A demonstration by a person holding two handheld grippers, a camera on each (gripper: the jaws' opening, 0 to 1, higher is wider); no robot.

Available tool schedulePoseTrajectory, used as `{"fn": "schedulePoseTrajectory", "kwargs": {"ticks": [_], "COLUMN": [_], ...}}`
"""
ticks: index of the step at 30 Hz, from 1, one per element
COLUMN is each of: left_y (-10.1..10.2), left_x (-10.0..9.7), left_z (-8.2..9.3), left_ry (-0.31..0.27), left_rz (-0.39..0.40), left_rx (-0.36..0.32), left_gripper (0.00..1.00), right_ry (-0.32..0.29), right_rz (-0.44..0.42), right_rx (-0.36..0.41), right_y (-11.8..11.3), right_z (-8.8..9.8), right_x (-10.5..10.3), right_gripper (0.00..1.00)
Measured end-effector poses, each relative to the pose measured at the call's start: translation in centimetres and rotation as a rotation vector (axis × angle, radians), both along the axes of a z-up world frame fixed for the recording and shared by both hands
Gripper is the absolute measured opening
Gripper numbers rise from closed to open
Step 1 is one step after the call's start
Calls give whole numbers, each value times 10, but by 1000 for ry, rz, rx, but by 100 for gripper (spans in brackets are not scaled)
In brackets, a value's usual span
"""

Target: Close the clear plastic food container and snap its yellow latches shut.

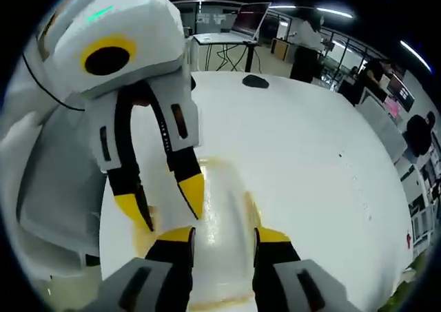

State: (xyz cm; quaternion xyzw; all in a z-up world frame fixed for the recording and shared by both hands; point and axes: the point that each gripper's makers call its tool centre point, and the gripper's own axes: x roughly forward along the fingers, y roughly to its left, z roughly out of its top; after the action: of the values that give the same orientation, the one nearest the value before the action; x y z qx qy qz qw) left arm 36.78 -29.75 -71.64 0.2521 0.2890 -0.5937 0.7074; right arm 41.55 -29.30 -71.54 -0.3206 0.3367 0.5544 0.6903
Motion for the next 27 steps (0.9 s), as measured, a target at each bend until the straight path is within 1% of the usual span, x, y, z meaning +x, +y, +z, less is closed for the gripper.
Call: {"fn": "schedulePoseTrajectory", "kwargs": {"ticks": [3,4,5,6,8,9,10,11,13,15,16,18,19,20,22,24,25,26,27], "left_y": [-1,-1,0,1,3,4,3,4,3,6,7,6,7,7,6,6,7,7,6], "left_x": [-1,-3,-2,-2,0,-1,-1,-1,-3,0,3,2,3,3,4,5,8,8,6], "left_z": [0,0,-1,-2,-3,-3,-3,-2,-3,-7,-9,-13,-15,-16,-16,-16,-16,-16,-15], "left_ry": [19,13,-14,-22,-19,-6,-6,-12,-29,-70,-103,-113,-138,-149,-170,-167,-180,-178,-160], "left_rz": [23,18,8,7,22,40,40,39,23,16,8,11,9,8,0,3,0,-1,-9], "left_rx": [-14,-10,2,10,14,11,9,11,20,55,78,86,104,111,120,115,124,125,108], "left_gripper": [30,32,33,34,36,37,39,40,42,46,47,50,51,52,51,50,49,50,48], "right_ry": [0,-2,-6,-3,10,0,1,13,14,21,23,30,31,29,44,48,48,52,58], "right_rz": [5,9,14,14,29,38,41,39,49,53,58,56,66,72,65,58,58,57,56], "right_rx": [-14,-17,-25,-29,-47,-49,-52,-37,-40,-46,-49,-54,-58,-61,-67,-72,-72,-72,-71], "right_y": [0,0,-1,-1,-1,0,0,2,3,3,3,3,3,4,4,3,3,3,3], "right_z": [-3,-3,-5,-6,-10,-11,-11,-10,-11,-11,-11,-11,-11,-11,-12,-12,-12,-12,-13], "right_x": [3,3,5,5,3,4,4,3,2,2,2,3,2,1,0,1,1,1,1], "right_gripper": [33,34,34,34,34,33,33,34,39,38,38,38,38,37,35,36,36,36,36]}}
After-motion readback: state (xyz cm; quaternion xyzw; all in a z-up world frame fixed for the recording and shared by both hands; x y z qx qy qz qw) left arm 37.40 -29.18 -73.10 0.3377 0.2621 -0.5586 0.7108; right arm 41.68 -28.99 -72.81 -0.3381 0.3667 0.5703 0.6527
